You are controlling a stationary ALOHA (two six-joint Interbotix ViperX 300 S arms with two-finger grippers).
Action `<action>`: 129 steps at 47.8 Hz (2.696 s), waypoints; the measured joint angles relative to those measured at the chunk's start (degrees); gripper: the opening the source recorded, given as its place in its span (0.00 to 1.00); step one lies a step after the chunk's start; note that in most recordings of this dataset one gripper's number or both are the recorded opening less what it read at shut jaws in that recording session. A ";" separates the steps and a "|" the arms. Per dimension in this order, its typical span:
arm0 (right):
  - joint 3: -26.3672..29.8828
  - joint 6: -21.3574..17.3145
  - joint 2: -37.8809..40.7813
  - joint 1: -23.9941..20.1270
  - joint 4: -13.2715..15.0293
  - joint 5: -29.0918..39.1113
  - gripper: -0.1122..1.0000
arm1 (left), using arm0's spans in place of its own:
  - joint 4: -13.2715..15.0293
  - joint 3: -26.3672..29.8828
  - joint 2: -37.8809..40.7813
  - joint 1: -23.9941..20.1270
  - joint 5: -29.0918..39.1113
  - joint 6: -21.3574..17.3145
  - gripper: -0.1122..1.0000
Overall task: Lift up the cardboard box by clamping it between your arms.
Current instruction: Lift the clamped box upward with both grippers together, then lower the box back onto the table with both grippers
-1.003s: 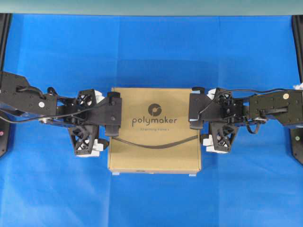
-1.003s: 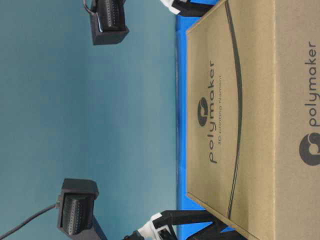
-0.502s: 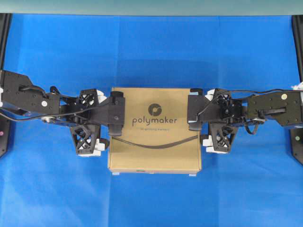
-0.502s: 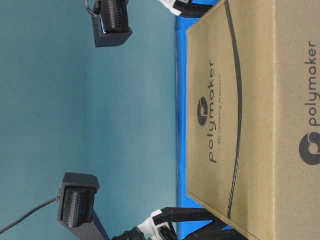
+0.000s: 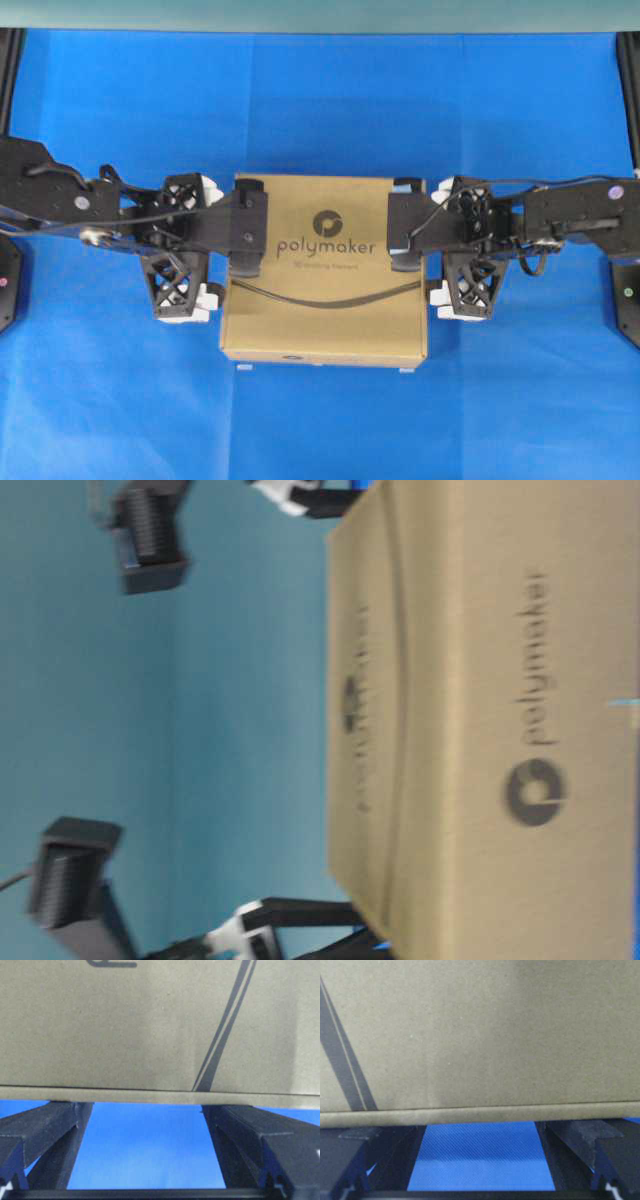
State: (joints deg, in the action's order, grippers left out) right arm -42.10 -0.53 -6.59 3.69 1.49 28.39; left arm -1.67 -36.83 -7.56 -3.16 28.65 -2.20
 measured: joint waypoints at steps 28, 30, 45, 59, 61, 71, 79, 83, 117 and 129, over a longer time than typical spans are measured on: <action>13.71 0.09 -10.28 -0.79 -0.09 22.50 0.99 | 0.00 16.26 -7.47 0.79 22.76 0.09 0.86; 15.29 0.09 -10.90 -0.88 -0.18 23.99 0.99 | 0.00 17.67 -7.82 0.79 24.17 0.09 0.86; 28.74 0.09 -12.04 -1.14 -1.67 39.11 0.99 | 0.44 29.53 -9.05 0.97 32.87 0.09 0.86; 32.78 0.09 -12.04 -1.23 -1.93 42.63 0.99 | 0.53 38.58 -6.68 1.32 42.98 0.09 0.86; 32.78 0.09 -12.04 -1.32 -2.02 42.63 0.99 | 0.53 39.11 -6.33 1.41 43.51 0.00 0.86; 32.78 0.09 -12.04 -1.32 -2.02 42.63 0.99 | 0.53 40.43 -5.54 1.49 44.47 0.09 0.86; 32.78 0.09 -12.04 -1.32 -1.93 42.63 0.99 | 0.53 40.52 -5.54 1.41 44.47 0.09 0.86; 32.78 0.09 -12.04 -1.32 -2.02 42.63 0.99 | 0.53 40.52 -5.54 1.49 44.56 0.09 0.86; 23.64 0.09 -11.95 -0.88 0.44 35.95 0.99 | -0.09 27.16 -5.98 0.62 33.66 0.00 0.86; 15.29 0.18 -11.34 -0.53 0.62 26.89 0.99 | -0.18 22.50 -5.27 0.35 28.56 0.00 0.86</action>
State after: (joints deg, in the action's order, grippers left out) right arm -26.81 -0.35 -17.93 3.16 2.11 55.28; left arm -1.85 -14.33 -12.83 -2.81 57.22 -2.20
